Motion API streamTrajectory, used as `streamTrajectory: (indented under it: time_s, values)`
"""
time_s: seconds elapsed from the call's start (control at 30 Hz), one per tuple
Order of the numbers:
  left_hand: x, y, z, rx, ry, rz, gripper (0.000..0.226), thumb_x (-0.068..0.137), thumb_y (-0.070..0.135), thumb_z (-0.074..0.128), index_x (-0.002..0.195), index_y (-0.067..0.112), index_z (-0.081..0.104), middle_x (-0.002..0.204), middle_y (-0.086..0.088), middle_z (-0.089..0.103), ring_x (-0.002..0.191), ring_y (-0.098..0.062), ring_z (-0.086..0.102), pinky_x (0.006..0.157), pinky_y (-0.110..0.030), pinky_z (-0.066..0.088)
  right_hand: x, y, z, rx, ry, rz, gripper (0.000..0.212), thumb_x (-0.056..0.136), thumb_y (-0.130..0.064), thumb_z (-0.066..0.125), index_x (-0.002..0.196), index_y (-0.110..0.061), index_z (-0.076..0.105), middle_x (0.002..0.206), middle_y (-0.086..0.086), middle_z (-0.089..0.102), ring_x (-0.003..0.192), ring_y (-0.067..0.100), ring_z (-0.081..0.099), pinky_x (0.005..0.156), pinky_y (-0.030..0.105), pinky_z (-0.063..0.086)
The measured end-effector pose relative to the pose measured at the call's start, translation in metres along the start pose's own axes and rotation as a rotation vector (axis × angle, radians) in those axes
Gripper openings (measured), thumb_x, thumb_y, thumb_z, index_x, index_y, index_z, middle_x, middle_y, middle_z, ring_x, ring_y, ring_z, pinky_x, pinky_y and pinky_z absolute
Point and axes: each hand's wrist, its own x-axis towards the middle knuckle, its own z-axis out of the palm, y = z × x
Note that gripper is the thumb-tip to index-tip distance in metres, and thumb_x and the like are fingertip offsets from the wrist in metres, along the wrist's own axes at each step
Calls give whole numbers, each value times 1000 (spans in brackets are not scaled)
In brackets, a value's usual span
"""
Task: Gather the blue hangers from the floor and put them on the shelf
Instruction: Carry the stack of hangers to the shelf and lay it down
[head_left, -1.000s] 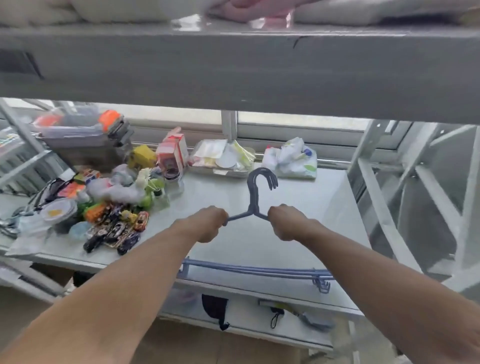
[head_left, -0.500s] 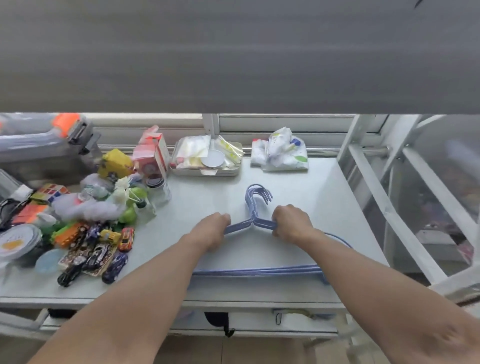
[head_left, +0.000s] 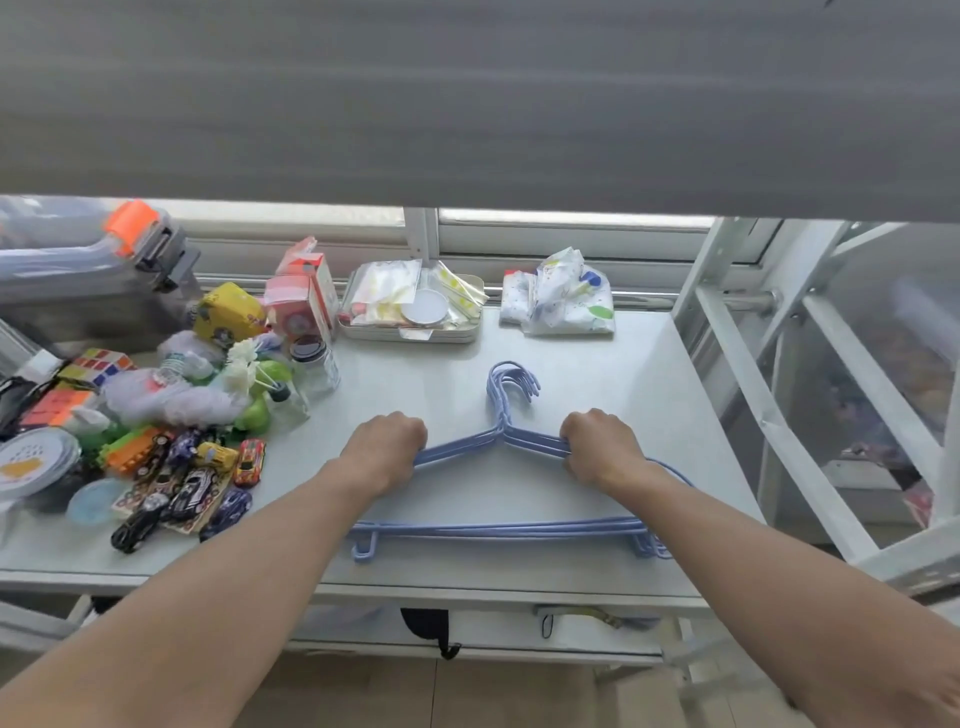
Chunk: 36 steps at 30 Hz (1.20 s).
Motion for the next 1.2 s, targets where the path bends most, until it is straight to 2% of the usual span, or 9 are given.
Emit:
streamTrajectory:
  time_s: [0.2, 0.33, 0.43, 0.53, 0.6, 0.7, 0.8, 1.07, 1.2]
  values:
    - [2, 1, -5, 122, -12, 22, 19, 71, -7, 55, 76, 8, 63, 73, -9, 54, 65, -32, 53, 58, -31, 39, 1, 0, -2, -47, 31, -39, 21, 77, 9, 57, 86, -6, 69, 75, 12, 51, 68, 33, 50, 62, 32, 41]
    - [3, 2, -11, 123, -75, 33, 15, 71, -4, 56, 69, 10, 55, 72, -9, 51, 64, -31, 51, 57, -31, 39, 2, 1, -4, -26, 23, -43, 24, 78, 10, 55, 89, -5, 69, 80, 15, 57, 77, 37, 61, 63, 33, 45]
    - [12, 7, -22, -117, -107, -12, 36, 70, 32, 62, 52, 13, 37, 56, -4, 39, 58, -28, 42, 49, -29, 29, 3, 1, -3, -15, 19, -47, 24, 79, 9, 56, 92, -5, 69, 92, 18, 66, 85, 38, 65, 66, 35, 47]
    - [45, 31, -42, -386, -93, -111, 48, 79, 54, 52, 60, 10, 51, 62, -6, 44, 66, -31, 47, 55, -33, 33, 4, 2, -1, -12, 18, -42, 24, 81, 9, 55, 95, -4, 69, 96, 19, 66, 88, 38, 65, 66, 34, 45]
    - [75, 54, -48, -454, -76, -166, 44, 84, 50, 53, 77, 6, 58, 79, -7, 55, 83, -33, 57, 66, -32, 40, 5, 4, 1, -10, 22, -39, 24, 80, 10, 54, 94, -3, 68, 94, 20, 64, 89, 38, 65, 66, 34, 42]
    - [110, 87, -46, -522, -20, -267, 23, 76, 33, 62, 71, 10, 56, 98, -13, 72, 93, -33, 67, 69, -29, 48, 7, 5, 2, -13, 26, -42, 24, 79, 11, 54, 94, -2, 67, 89, 19, 59, 86, 39, 63, 65, 33, 40]
    - [127, 103, -44, -456, 29, -366, 24, 79, 12, 64, 102, 11, 66, 116, -11, 68, 109, -30, 64, 80, -33, 52, 7, 5, 2, -28, 38, -48, 22, 78, 13, 53, 86, -4, 65, 83, 17, 52, 74, 36, 52, 64, 33, 39]
    - [137, 99, -51, -396, 1, -362, 31, 78, -6, 61, 108, 4, 65, 118, -16, 67, 108, -33, 63, 80, -38, 57, 5, 7, 2, -7, 61, -64, 24, 77, 11, 55, 91, -4, 68, 87, 18, 61, 70, 32, 48, 63, 33, 40]
    - [142, 100, -54, -377, -20, -328, 34, 76, -4, 63, 109, 5, 65, 119, -16, 66, 105, -34, 66, 74, -38, 58, 5, 5, -1, -17, 53, -75, 22, 78, 12, 52, 88, -4, 65, 75, 12, 46, 71, 33, 45, 64, 32, 36]
